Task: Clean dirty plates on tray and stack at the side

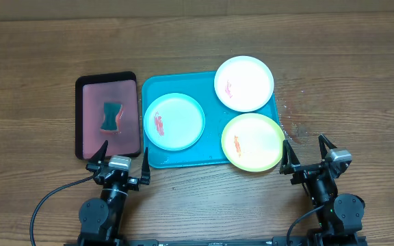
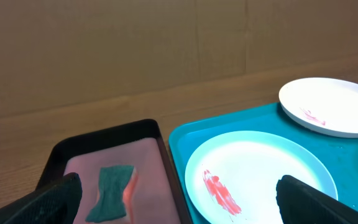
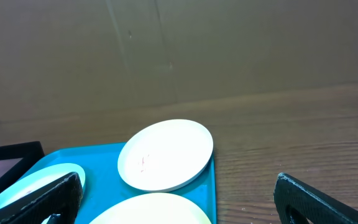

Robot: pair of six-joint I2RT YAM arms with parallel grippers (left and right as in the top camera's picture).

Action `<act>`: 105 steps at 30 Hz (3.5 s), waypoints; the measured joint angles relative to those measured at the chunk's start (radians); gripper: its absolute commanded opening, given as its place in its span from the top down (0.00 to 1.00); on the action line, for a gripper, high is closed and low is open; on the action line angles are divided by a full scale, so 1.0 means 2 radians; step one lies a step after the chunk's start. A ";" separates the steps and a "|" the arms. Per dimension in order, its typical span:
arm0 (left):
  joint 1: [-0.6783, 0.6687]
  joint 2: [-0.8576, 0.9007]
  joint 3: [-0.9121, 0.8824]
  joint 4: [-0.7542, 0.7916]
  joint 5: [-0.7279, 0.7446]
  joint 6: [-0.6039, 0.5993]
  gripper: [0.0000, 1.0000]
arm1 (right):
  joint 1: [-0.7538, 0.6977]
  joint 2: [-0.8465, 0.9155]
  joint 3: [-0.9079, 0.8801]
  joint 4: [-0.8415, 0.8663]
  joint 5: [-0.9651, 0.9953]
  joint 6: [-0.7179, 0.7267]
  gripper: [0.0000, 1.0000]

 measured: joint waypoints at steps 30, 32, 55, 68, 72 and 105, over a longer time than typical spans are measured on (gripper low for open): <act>0.000 0.000 0.000 0.000 0.000 0.000 0.00 | 0.000 0.000 0.000 0.000 0.000 0.000 0.00; 0.000 0.000 0.000 0.000 0.000 0.000 0.00 | 0.000 0.000 0.000 0.000 0.000 0.000 0.00; 0.000 0.000 0.000 0.008 0.026 0.000 0.00 | 0.000 0.000 0.000 0.007 -0.012 0.000 0.00; 0.000 0.066 0.187 -0.146 0.063 0.003 0.00 | 0.000 0.003 0.070 -0.020 -0.037 0.000 0.00; 0.000 0.143 0.277 -0.198 0.065 0.003 0.00 | 0.000 0.028 0.133 -0.067 -0.039 0.000 0.00; -0.002 0.650 0.728 -0.539 0.126 -0.027 0.00 | 0.013 0.660 0.662 -0.383 -0.228 0.012 0.10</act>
